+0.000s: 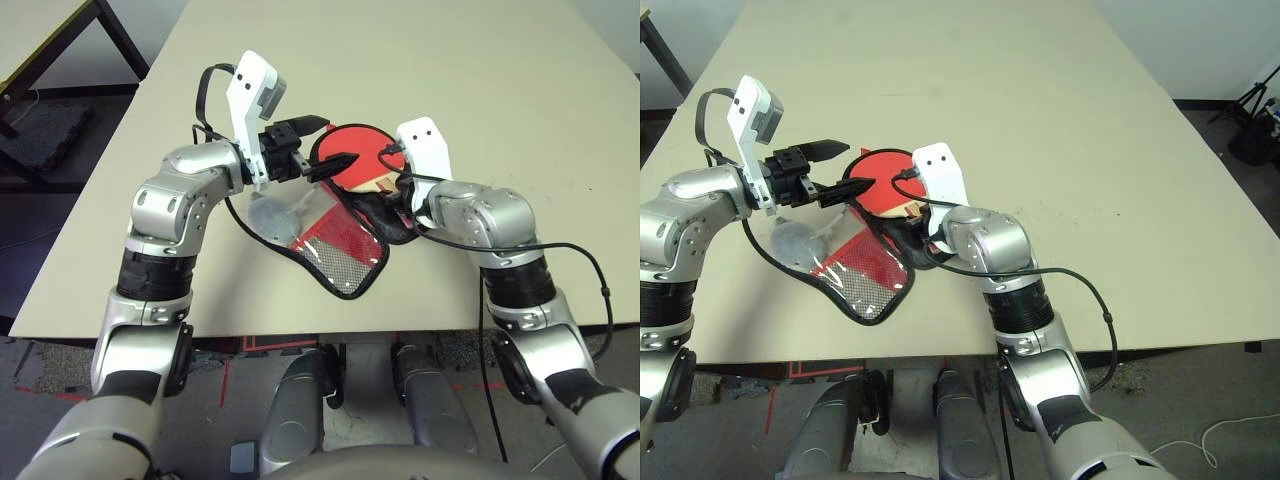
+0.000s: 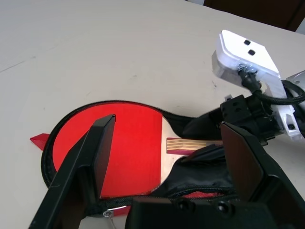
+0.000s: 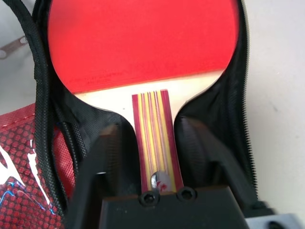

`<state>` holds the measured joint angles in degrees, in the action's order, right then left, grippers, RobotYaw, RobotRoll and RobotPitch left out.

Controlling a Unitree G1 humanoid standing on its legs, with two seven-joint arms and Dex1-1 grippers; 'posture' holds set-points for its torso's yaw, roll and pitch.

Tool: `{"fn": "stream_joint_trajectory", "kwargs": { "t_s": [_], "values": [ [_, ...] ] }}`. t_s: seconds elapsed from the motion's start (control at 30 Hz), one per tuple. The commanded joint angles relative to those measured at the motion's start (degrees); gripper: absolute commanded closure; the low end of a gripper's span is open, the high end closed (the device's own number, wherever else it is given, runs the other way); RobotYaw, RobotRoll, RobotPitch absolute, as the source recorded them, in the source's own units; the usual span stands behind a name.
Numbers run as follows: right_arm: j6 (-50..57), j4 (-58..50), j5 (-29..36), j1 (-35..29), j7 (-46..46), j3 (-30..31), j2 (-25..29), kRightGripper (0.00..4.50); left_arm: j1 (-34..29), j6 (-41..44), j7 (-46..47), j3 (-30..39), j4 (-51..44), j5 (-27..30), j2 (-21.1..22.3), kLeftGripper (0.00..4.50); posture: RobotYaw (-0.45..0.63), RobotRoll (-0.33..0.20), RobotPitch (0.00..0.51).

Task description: Store the ping-pong paddle in its case and zip it.

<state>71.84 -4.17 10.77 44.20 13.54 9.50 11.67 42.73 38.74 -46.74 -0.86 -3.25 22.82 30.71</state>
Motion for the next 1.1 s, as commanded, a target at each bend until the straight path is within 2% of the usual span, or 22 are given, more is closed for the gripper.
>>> {"fn": "stream_joint_trajectory", "kwargs": {
  "t_s": [0.03,0.07,0.1,0.23,0.37,0.5,0.63,0.87,1.0,1.1],
  "values": [
    [1.8,-1.9,1.9,0.2,2.3,-1.5,1.0,0.48,0.7,-0.4,-0.7,0.4,1.0,0.1,1.0,0.0,0.01,0.0,0.197],
    [2.4,-2.7,3.0,0.7,3.4,-2.7,1.6,0.14,0.9,-0.2,-0.8,0.6,1.1,0.3,1.1,0.0,0.01,0.0,0.196],
    [3.1,-3.4,4.4,1.2,4.7,-4.3,2.1,0.04,1.3,0.6,-0.6,1.4,1.3,1.0,1.0,0.0,0.01,0.0,0.196],
    [8.2,-6.3,9.7,3.7,9.1,-13.2,7.4,0.04,5.4,2.7,0.2,6.6,6.4,3.1,2.9,0.0,0.02,0.0,0.194],
    [7.7,-7.4,11.0,2.6,11.0,-16.4,13.7,0.04,7.5,0.2,-0.6,9.7,15.0,1.7,7.7,0.0,0.02,0.0,0.195],
    [6.4,-7.4,10.8,0.8,11.1,-19.3,18.0,0.04,6.4,-2.0,-3.3,11.2,22.8,0.5,13.4,0.0,0.01,0.0,0.197],
    [5.6,-7.8,10.8,-0.8,10.7,-20.1,19.4,0.04,1.7,-5.1,-5.7,12.0,29.3,-0.4,16.6,0.0,0.01,0.0,0.197],
    [5.6,-9.2,11.0,-1.9,9.8,-20.4,19.3,0.04,-6.5,-12.4,-5.3,12.6,38.3,-3.9,19.0,0.0,-0.01,0.0,0.202],
    [5.7,-9.5,11.3,-2.0,9.4,-20.4,19.6,0.04,-11.0,-15.4,-8.2,12.3,37.9,-4.1,19.4,0.0,-0.01,0.0,0.207],
    [5.9,-9.6,11.4,-1.9,9.2,-20.5,19.8,0.04,-14.3,-15.7,-11.4,11.2,33.8,-3.6,19.7,0.0,-0.02,0.0,0.212]
  ]
}}
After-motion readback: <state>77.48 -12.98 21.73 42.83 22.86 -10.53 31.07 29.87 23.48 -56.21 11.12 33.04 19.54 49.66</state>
